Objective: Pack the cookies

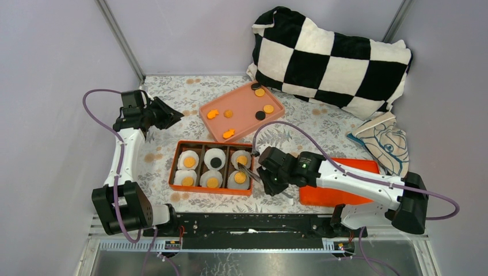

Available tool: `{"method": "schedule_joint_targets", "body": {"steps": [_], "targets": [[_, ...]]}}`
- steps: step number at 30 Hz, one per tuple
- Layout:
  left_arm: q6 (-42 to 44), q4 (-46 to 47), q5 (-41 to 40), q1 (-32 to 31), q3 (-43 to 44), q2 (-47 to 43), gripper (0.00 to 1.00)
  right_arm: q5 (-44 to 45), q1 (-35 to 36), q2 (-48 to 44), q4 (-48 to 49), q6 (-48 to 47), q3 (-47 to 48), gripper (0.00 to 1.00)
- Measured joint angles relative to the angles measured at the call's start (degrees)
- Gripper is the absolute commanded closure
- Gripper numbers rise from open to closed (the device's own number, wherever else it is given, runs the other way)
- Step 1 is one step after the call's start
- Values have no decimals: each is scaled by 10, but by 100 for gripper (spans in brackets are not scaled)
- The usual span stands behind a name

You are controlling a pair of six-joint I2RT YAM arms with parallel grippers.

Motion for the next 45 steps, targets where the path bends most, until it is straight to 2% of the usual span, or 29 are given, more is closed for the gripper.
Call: {"method": "schedule_joint_targets", "body": {"steps": [2,5,10,13,17,21,30,31,32,35,37,39,42,45], "targets": [[0,0,0,0,0,0,69,24,0,-6,-2,0,11,89],[0,0,2,-1,0,0,69,85,0,-21,-13,0,48,91],[0,0,2,-9,0,0,70,232,-4,-31,-23,-5,131,88],[0,1,3,-14,0,0,70,287,-39,-8,-29,-4,160,87],[-1,8,4,-23,0,5,70,304,-167,77,-14,-1,157,86],[-1,14,6,-27,0,10,70,297,-266,174,10,0,128,86],[-1,18,6,-27,0,23,70,237,-358,325,94,-23,154,86],[-1,19,6,-27,0,24,70,223,-365,340,111,-28,161,82],[-1,21,6,-27,0,26,70,218,-370,344,116,-29,163,70],[-1,27,6,-27,0,33,70,194,-385,381,131,-38,192,54],[-1,28,6,-28,0,36,70,184,-391,412,130,-46,220,39],[-1,29,6,-28,0,40,70,175,-397,441,125,-53,248,27],[-1,30,6,-28,0,41,70,168,-401,452,121,-63,273,22],[-1,30,6,-28,0,41,70,165,-402,449,128,-68,270,23]]}}
